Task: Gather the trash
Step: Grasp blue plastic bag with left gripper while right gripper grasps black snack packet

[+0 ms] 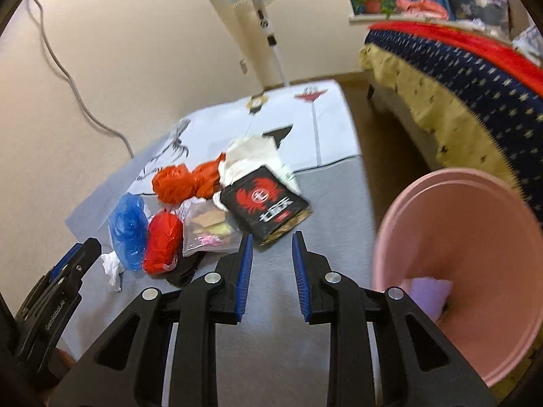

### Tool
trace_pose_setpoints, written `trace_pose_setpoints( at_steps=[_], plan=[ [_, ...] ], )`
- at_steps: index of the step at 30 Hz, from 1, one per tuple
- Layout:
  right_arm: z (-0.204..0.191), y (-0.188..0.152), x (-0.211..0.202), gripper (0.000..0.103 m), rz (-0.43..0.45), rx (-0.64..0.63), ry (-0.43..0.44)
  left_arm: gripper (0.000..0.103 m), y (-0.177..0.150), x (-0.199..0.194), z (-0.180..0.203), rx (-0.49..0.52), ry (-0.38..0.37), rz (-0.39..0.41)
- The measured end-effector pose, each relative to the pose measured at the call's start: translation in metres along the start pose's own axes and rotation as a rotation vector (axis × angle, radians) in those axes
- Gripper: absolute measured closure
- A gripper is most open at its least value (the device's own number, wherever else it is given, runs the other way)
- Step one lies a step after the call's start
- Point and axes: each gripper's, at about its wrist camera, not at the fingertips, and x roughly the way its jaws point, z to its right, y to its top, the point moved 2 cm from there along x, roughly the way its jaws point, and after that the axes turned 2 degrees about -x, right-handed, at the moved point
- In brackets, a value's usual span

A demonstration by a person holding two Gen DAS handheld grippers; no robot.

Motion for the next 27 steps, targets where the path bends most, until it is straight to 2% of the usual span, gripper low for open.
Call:
trace_pose_setpoints(
  at_steps=[7,14,16,18,20,22,25,27],
  plan=[
    [0.016,-0.002,0.045,0.077,-0.093,0.157,0.060,0.068,-0.002,0.026,-0.011,-0.035,0.030,-0.042],
    [0.019,0.000,0.062,0.077,-0.108,0.222,0.096,0.068,-0.003,0.042,-0.009,-0.039,0.036,-0.061],
    [0.017,0.000,0.063,0.079,-0.105,0.217,0.093,0.068,-0.002,0.046,-0.009,-0.046,0.033,-0.065],
    [0.016,0.001,0.062,0.087,-0.102,0.206,0.090,0.068,-0.001,0.047,-0.006,-0.044,0.029,-0.067],
    [0.017,0.003,0.061,0.089,-0.095,0.196,0.081,0.069,-0.001,0.049,-0.005,-0.042,0.025,-0.072],
    [0.016,0.005,0.058,0.095,-0.084,0.186,0.080,0.084,0.000,0.049,-0.006,-0.041,0.023,-0.077],
    [0.013,0.009,0.050,0.101,-0.060,0.163,0.073,0.095,0.002,0.048,-0.007,-0.047,0.018,-0.079],
    [0.010,0.013,0.043,0.102,-0.044,0.139,0.070,0.098,0.005,0.043,-0.008,-0.049,0.016,-0.067]
  ],
)
